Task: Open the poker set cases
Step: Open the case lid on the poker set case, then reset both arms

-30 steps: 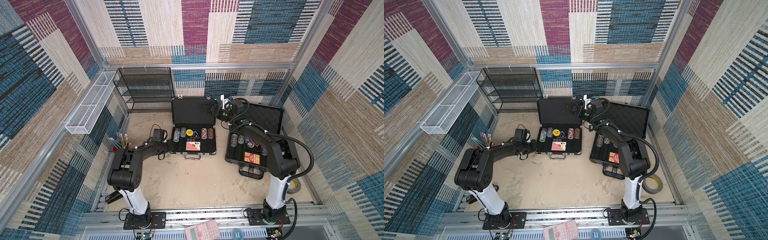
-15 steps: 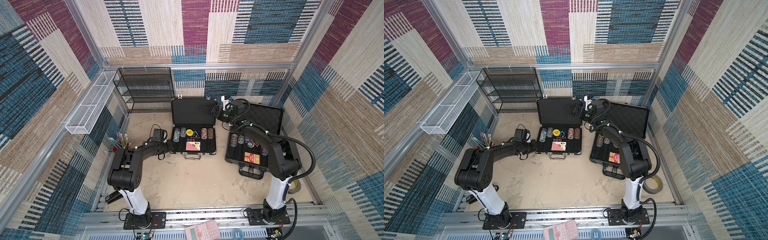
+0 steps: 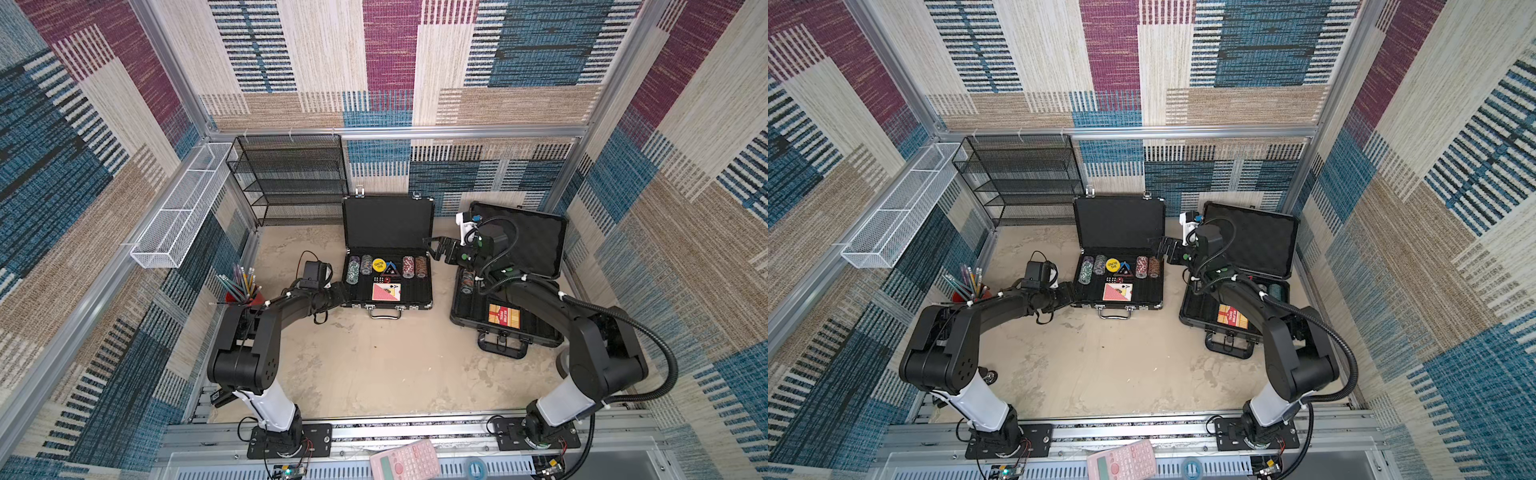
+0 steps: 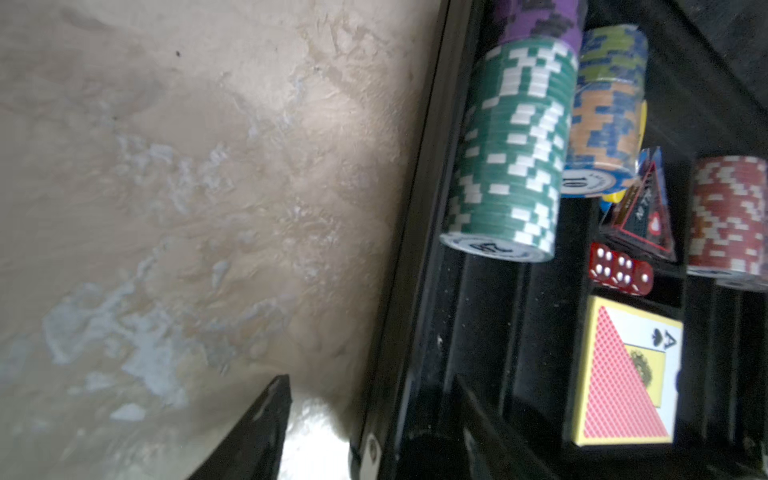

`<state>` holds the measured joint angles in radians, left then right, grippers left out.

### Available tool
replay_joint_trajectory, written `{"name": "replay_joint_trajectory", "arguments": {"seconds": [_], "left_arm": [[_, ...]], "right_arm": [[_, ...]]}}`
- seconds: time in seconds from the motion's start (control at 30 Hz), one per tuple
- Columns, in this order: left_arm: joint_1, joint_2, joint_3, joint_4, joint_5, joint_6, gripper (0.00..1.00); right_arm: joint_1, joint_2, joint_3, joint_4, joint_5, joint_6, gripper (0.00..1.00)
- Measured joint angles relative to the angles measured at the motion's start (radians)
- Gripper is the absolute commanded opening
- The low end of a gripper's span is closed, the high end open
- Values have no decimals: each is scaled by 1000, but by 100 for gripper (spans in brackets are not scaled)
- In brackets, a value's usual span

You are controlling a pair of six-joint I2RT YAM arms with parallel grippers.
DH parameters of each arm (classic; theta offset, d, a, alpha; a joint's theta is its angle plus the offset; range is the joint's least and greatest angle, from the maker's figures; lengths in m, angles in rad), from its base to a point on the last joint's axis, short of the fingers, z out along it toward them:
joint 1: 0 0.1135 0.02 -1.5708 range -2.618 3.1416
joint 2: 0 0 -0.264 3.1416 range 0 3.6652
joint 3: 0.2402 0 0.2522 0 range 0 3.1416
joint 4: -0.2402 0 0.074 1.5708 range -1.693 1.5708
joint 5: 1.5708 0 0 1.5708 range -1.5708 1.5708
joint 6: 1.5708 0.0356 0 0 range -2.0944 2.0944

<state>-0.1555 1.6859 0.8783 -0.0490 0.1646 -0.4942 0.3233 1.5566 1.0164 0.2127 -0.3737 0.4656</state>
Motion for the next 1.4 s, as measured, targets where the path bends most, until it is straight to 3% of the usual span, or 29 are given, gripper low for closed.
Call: {"name": "replay_joint_trajectory", "arguments": {"seconds": [0.5, 0.73, 0.87, 1.07, 1.23, 1.4], "left_arm": [[-2, -171, -97, 24, -105, -10, 94], [-6, -294, -140, 38, -228, 9, 95], [-6, -361, -180, 58, -328, 34, 95], [-8, -436, -273, 139, -492, 100, 95], [-8, -454, -315, 246, -607, 184, 95], [-8, -374, -329, 365, -676, 317, 96]], "right_arm": [[0, -422, -450, 81, 307, -275, 99], [-2, -539, -691, 293, 509, -441, 99], [-29, -523, -768, 440, 585, -532, 99], [-137, -410, -793, 623, 593, -585, 99], [-229, -293, -813, 769, 536, -585, 99], [-275, -143, -813, 899, 470, -552, 99]]}}
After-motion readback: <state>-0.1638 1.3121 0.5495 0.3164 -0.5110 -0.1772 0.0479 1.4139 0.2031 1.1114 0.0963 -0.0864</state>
